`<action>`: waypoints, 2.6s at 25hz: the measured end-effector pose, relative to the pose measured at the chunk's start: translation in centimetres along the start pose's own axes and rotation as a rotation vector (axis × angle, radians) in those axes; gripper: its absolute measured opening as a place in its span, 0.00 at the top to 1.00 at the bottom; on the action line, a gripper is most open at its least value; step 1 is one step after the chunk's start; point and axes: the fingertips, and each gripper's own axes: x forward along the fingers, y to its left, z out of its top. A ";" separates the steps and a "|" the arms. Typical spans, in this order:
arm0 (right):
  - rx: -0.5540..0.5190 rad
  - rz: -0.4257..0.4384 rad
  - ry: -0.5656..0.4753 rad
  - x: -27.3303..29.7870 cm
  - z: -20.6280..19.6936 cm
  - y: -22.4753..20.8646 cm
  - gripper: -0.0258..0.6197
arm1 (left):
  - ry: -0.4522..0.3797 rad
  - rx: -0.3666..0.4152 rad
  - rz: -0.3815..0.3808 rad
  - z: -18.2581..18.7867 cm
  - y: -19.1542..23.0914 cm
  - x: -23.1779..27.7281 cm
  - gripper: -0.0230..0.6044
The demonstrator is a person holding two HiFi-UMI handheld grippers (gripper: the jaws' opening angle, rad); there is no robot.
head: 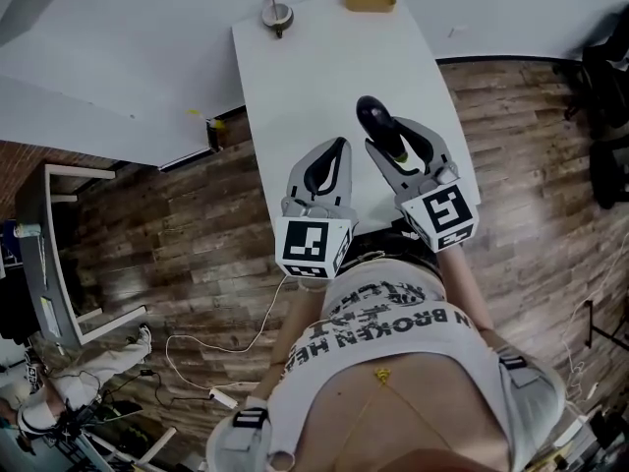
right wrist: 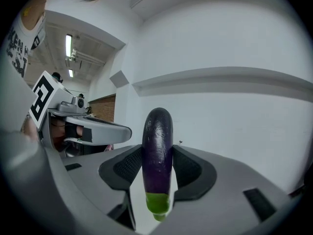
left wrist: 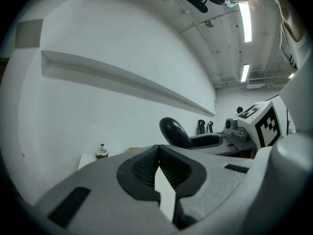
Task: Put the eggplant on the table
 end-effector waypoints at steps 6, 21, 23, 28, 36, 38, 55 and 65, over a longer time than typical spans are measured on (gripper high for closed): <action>-0.001 0.034 -0.001 -0.1 -0.1 -0.8 0.66 | 0.011 -0.003 0.029 0.0 -0.5 0.7 0.95; -0.021 0.082 0.033 0.6 -1.5 -1.4 0.66 | 0.046 -0.003 0.079 -0.8 -0.7 0.9 0.95; -0.025 0.091 0.048 0.9 -1.8 -1.3 0.66 | 0.051 -0.008 0.091 -1.0 -0.4 0.7 0.95; -0.074 0.114 0.095 1.4 -3.4 -0.9 0.66 | 0.055 -0.016 0.114 -1.3 -0.1 0.4 0.95; -0.101 0.154 0.183 2.9 -6.6 -0.6 0.66 | 0.063 -0.025 0.132 -1.6 0.6 0.2 0.95; -0.106 0.163 0.207 3.4 -7.5 -0.6 0.66 | 0.067 -0.028 0.138 -1.7 0.8 0.2 0.95; -0.147 0.259 0.409 6.6 -15.9 0.6 0.66 | 0.110 -0.065 0.210 -3.5 2.9 -1.4 0.95; -0.116 0.325 0.511 8.3 -20.5 2.3 0.66 | 0.146 -0.093 0.257 -5.0 4.5 -2.8 0.95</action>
